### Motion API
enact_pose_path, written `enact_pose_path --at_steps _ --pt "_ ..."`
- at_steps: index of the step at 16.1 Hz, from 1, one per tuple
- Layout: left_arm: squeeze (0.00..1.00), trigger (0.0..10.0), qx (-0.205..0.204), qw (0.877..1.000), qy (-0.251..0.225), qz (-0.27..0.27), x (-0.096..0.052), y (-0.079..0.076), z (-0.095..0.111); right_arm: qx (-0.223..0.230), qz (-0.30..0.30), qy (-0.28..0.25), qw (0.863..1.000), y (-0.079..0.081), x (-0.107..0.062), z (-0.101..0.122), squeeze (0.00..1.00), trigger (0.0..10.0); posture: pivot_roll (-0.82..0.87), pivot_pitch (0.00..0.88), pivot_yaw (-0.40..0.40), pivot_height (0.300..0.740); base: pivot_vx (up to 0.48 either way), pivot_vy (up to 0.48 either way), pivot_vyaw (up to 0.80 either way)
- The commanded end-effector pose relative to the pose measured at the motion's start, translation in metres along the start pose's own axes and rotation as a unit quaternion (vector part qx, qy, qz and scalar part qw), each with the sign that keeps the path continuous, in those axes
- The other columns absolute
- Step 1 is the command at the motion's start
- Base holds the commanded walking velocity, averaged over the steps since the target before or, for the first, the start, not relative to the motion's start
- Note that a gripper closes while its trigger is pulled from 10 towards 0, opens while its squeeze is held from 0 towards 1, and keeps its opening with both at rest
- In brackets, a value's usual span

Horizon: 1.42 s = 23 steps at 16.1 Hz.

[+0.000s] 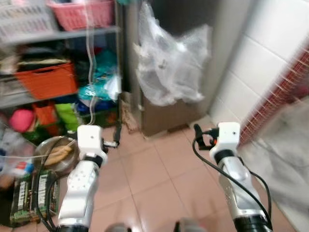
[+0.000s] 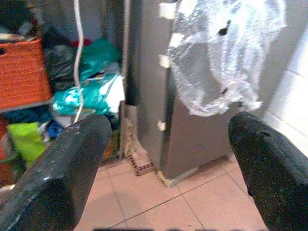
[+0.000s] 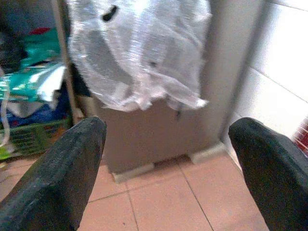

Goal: Restocking fridge

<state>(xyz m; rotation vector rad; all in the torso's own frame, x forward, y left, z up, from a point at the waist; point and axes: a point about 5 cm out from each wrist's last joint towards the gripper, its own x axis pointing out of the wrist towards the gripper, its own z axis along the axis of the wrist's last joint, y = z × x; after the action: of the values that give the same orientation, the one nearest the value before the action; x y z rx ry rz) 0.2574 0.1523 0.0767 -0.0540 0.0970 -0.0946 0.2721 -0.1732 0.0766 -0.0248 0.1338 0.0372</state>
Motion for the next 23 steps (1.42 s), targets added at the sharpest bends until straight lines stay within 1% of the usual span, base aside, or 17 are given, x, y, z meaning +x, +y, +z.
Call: enact_pose_path --at_steps 1,4,6,8,10,12,13,16,17,18,20,22,23 --pt "0.0 10.0 -0.008 1.0 -0.007 -0.018 0.003 -0.008 0.003 -0.005 -0.01 -0.018 1.0 -0.007 0.0 0.009 0.0 10.0 0.02 0.001 0.023 0.74 0.244 0.412 -0.8" --pt "0.0 10.0 -0.008 1.0 -0.01 -0.018 0.003 -0.008 0.003 -0.003 -0.023 -0.032 0.999 -0.011 -0.002 0.013 0.0 10.0 0.02 0.003 0.022 0.74 0.241 0.416 -0.8" --pt "0.0 10.0 -0.013 1.0 -0.011 -0.008 -0.003 -0.002 0.002 -0.013 -0.047 -0.045 0.998 -0.016 -0.01 0.015 0.0 10.0 0.02 0.003 0.022 0.74 0.247 0.412 -0.8" --pt "0.0 10.0 -0.012 1.0 -0.009 -0.004 -0.008 0.001 0.001 -0.015 -0.065 -0.042 0.997 -0.019 -0.017 0.012 0.0 10.0 0.02 0.005 0.027 0.74 0.247 0.412 -0.8" --pt "0.0 10.0 -0.005 1.0 -0.014 -0.01 -0.009 0.001 0.003 -0.016 -0.076 -0.038 0.996 -0.019 -0.023 0.009 0.0 10.0 0.01 0.014 0.027 0.74 0.249 0.411 -0.8" --pt "0.0 10.0 -0.002 1.0 -0.016 -0.006 -0.013 0.005 0.006 -0.023 -0.075 -0.044 0.996 -0.018 -0.029 0.01 0.0 10.0 0.01 0.03 0.033 0.74 0.244 0.416 -0.8" --pt "0.0 10.0 0.0 1.0 -0.014 -0.003 -0.013 0.009 0.007 -0.023 -0.079 -0.045 0.996 -0.019 -0.029 0.011 0.0 10.0 0.01 0.037 0.048 0.74 0.244 0.416 -0.8" --pt "0.0 10.0 0.01 1.0 -0.018 0.0 -0.013 0.012 0.009 -0.029 -0.081 -0.05 0.995 -0.023 -0.028 0.015 0.0 10.0 0.0 0.029 0.032 0.74 0.0 0.096 -0.8" --pt "0.0 10.0 0.007 1.0 -0.013 0.012 -0.013 0.013 0.005 -0.032 -0.073 -0.048 0.996 -0.021 -0.029 0.014 0.0 10.0 0.0 0.004 0.031 0.74 0.0 0.0 -0.8" --pt "0.0 10.0 0.0 1.0 -0.007 0.015 -0.015 0.011 0.002 -0.031 -0.068 -0.047 0.996 -0.018 -0.033 0.012 0.0 10.0 -0.01 0.001 0.039 0.74 0.0 0.0 -0.8" --pt "0.0 10.0 -0.012 1.0 0.005 -0.006 -0.023 0.001 -0.001 -0.029 -0.064 -0.042 0.997 -0.016 -0.039 0.012 0.0 10.0 0.0 0.021 0.045 0.74 0.0 0.0 0.0" --pt "0.0 10.0 -0.013 1.0 0.008 -0.008 -0.024 0.0 -0.003 -0.03 -0.065 -0.041 0.997 -0.016 -0.04 0.011 0.0 10.0 0.0 0.021 0.045 0.74 0.0 0.0 0.0" --pt "0.0 10.0 -0.009 1.0 0.023 -0.018 -0.036 -0.003 -0.016 -0.035 -0.069 -0.026 0.997 -0.018 -0.05 0.002 0.0 10.0 0.0 0.004 0.028 0.74 0.0 0.0 0.0"
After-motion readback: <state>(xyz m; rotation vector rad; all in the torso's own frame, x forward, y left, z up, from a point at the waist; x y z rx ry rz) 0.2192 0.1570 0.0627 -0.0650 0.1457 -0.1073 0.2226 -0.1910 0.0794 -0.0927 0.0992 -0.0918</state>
